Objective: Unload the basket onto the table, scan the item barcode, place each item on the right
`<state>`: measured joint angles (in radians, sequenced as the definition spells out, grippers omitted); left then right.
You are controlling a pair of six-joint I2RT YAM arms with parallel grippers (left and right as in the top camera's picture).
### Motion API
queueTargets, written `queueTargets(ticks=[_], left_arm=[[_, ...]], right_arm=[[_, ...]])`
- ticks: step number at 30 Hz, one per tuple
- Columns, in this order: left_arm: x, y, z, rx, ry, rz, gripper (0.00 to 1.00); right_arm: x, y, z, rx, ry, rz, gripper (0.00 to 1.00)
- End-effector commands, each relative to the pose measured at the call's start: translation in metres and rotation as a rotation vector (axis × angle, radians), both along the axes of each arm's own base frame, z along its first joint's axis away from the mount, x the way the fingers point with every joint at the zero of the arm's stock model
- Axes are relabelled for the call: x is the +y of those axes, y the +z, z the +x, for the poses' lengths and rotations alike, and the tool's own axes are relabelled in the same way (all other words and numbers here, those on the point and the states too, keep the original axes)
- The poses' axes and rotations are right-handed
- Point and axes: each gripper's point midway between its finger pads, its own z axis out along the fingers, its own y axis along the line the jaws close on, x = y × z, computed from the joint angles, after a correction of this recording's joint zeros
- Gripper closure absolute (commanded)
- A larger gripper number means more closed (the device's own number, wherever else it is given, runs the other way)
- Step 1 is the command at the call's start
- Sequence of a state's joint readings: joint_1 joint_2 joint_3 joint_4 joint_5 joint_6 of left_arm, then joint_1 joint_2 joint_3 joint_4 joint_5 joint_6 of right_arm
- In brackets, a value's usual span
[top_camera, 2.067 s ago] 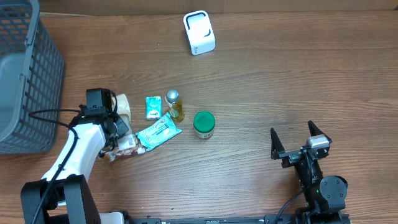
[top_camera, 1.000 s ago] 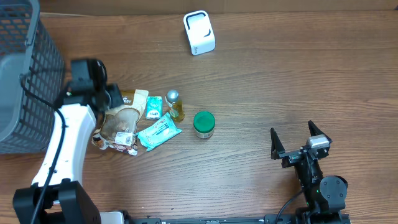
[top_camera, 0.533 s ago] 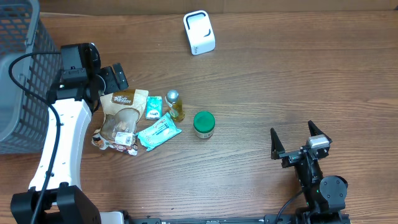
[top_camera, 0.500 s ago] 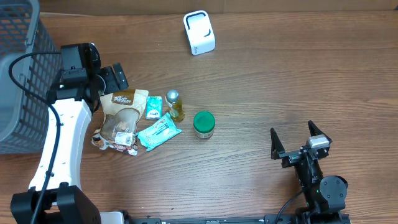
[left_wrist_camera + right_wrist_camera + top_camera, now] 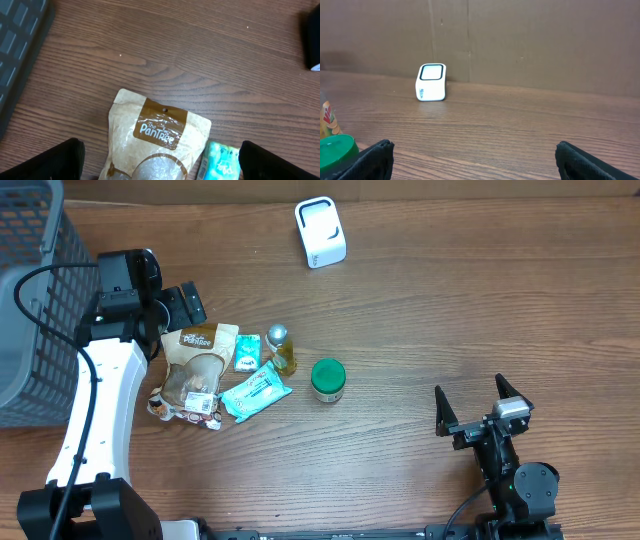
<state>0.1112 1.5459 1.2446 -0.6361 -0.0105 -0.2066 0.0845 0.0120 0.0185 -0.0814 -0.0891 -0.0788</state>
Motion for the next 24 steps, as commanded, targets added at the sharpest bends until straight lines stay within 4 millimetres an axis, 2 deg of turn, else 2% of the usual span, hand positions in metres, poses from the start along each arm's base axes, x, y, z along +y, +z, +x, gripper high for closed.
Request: queueTargets(ticks=[1, 4, 7, 22, 24], left_arm=[[-0.001, 0.001, 0.002, -0.004, -0.008, -0.002, 0.00], [-0.001, 0.002, 0.002, -0.005, -0.008, -0.002, 0.00], [-0.001, 0.002, 0.002, -0.005, -0.008, -0.002, 0.00], [-0.001, 0.002, 0.002, -0.005, -0.008, -0.002, 0.00], [-0.001, 0.002, 0.002, -0.005, -0.008, -0.002, 0.00]], right_arm=[[-0.002, -0.002, 0.001, -0.002, -0.012, -0.004, 0.00], [-0.006, -0.002, 0.001, -0.002, -0.034, -0.010, 0.00], [-0.026, -0.003, 0.003, -0.004, -0.149, -0.037, 0.00], [-0.023, -0.002, 0.003, -0.006, -0.133, -0.032, 0.00], [-0.021, 0.002, 0.003, -0.025, -0.118, -0.030, 0.00]])
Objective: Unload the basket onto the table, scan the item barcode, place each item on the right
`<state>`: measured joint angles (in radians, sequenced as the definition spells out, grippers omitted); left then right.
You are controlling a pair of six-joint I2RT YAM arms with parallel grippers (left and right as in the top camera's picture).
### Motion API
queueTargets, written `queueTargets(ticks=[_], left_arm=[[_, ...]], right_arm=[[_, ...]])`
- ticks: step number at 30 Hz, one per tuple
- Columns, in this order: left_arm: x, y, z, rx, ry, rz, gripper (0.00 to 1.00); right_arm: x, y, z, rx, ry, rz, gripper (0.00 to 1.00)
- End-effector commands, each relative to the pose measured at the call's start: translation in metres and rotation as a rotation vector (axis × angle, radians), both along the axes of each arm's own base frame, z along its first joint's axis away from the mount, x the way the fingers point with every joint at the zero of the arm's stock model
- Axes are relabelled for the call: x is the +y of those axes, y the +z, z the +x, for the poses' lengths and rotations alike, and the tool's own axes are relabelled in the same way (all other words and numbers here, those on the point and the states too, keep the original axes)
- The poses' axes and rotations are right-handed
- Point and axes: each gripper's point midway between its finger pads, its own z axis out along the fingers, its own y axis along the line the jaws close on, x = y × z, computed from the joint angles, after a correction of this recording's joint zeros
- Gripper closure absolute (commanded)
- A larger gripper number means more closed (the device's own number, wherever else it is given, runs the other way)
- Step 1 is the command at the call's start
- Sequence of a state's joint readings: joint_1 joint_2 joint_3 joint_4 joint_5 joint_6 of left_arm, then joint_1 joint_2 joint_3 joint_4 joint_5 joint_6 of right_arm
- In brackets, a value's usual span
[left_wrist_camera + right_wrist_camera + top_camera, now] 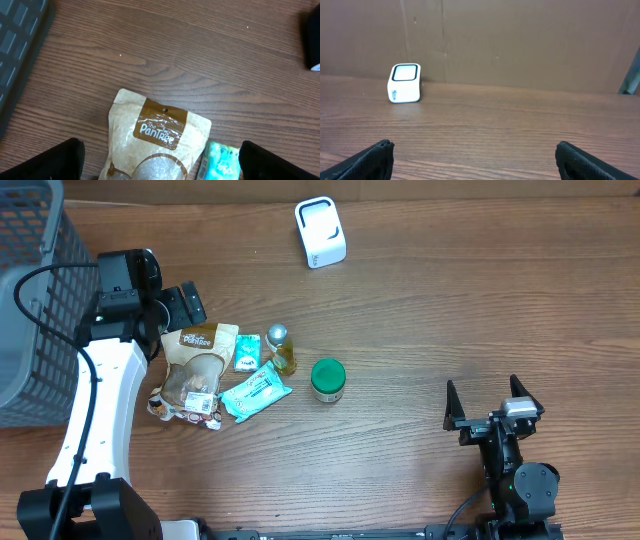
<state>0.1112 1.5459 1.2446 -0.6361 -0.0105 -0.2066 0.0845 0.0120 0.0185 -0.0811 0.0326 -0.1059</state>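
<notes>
The white barcode scanner (321, 232) stands at the table's far edge, also in the right wrist view as a scanner (404, 83). A cluster of items lies left of centre: a brown Pantree pouch (197, 365) (150, 140), a teal packet (255, 392), a small teal pack (222, 161), a small bottle (281, 348) and a green-lidded jar (328, 380). My left gripper (160, 162) hangs open above the pouch's top. At the near right my right gripper (485, 402) stands open over bare wood, holding nothing.
A grey mesh basket (30, 300) stands at the left edge; its corner (20, 45) shows in the left wrist view. A brown wall (520, 40) rises behind the table. Small snack wrappers (185, 410) lie below the pouch.
My right gripper has turned a little to the right: the scanner sits further left in its view and the green jar has left it. The left arm has not moved.
</notes>
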Motion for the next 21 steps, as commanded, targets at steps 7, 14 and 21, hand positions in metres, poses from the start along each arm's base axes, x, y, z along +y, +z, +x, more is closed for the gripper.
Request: queueTargets(ticks=[7, 14, 21], left_arm=[[-0.001, 0.002, 0.002, -0.005, -0.008, -0.002, 0.00], [-0.001, 0.002, 0.002, -0.005, -0.008, -0.002, 0.00], [-0.001, 0.002, 0.002, -0.005, -0.008, -0.002, 0.00]], right_arm=[[0.009, 0.038, -0.003, -0.154, 0.065, 0.109, 0.00], [0.022, 0.038, -0.006, -0.136, 0.144, 0.166, 0.00], [0.030, 0.067, -0.018, -0.118, 0.197, 0.177, 0.00]])
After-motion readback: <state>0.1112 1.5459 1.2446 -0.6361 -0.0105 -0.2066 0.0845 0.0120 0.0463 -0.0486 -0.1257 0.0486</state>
